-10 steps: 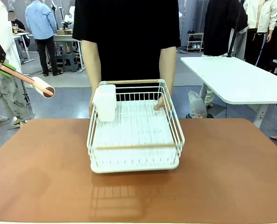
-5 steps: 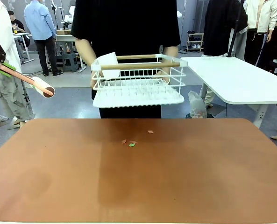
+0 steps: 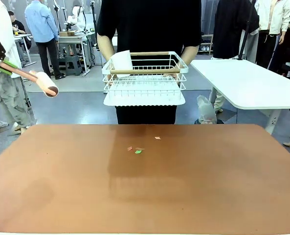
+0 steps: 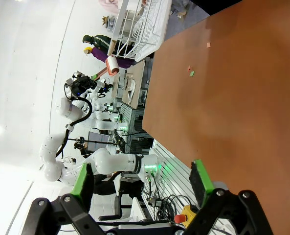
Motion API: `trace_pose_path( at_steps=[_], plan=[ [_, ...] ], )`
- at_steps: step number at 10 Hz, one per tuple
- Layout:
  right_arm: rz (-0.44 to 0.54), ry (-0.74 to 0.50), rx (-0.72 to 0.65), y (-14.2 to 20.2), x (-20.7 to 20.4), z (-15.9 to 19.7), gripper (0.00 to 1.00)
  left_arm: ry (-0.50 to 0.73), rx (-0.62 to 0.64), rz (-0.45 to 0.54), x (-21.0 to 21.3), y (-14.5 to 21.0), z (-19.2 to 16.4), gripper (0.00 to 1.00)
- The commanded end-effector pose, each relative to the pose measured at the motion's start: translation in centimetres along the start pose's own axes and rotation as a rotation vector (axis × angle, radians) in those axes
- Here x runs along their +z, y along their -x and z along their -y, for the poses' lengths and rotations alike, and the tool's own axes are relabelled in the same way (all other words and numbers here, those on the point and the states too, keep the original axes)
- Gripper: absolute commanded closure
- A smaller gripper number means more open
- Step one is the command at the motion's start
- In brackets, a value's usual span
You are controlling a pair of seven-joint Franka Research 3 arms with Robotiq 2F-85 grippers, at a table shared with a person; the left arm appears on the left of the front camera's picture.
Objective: Clean the table.
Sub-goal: Clean the table with the Lint Roller when the human lifts the Dish drying rack.
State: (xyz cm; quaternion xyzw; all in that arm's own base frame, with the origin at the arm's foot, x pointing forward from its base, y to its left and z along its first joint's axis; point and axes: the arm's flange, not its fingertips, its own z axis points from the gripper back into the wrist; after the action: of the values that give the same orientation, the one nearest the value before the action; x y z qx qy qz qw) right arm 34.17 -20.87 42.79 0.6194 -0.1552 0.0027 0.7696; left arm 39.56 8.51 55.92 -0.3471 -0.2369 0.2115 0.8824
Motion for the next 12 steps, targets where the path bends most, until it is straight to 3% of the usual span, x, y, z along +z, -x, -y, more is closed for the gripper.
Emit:
trace_pose_path(
  at_steps=[1, 3, 4, 6, 8, 9, 12],
  plan=[
    [0.000, -0.001, 0.008, -0.1, 0.0, -0.3, 0.00, 0.111, -0.222, -0.077, -1.2, -2.1, -0.4, 0.78],
    [0.000, -0.001, 0.008, -0.1, 0.0, -0.3, 0.00, 0.168, -0.406, -0.146, -3.9, -2.1, -1.2, 0.78],
    [0.000, -0.001, 0.008, -0.1, 0.0, -0.3, 0.00, 0.143, -0.414, -0.150, -5.1, -1.9, -1.8, 0.78],
    [0.000, -0.001, 0.008, -0.1, 0.0, -0.3, 0.00, 0.049, -0.376, -0.300, -7.3, -1.9, -3.6, 0.78],
    [0.000, -0.001, 0.008, -0.1, 0.0, -0.3, 0.00, 0.031, -0.371, -0.370, -7.8, -1.2, -3.8, 0.78],
    [0.000, -0.001, 0.008, -0.1, 0.0, -0.3, 0.00, 0.072, -0.373, -0.289, -8.7, -0.7, -4.4, 0.78],
    [0.000, -0.001, 0.008, -0.1, 0.0, -0.3, 0.00, 0.072, -0.373, -0.289, -8.7, -0.7, -4.4, 0.78]
  ],
)
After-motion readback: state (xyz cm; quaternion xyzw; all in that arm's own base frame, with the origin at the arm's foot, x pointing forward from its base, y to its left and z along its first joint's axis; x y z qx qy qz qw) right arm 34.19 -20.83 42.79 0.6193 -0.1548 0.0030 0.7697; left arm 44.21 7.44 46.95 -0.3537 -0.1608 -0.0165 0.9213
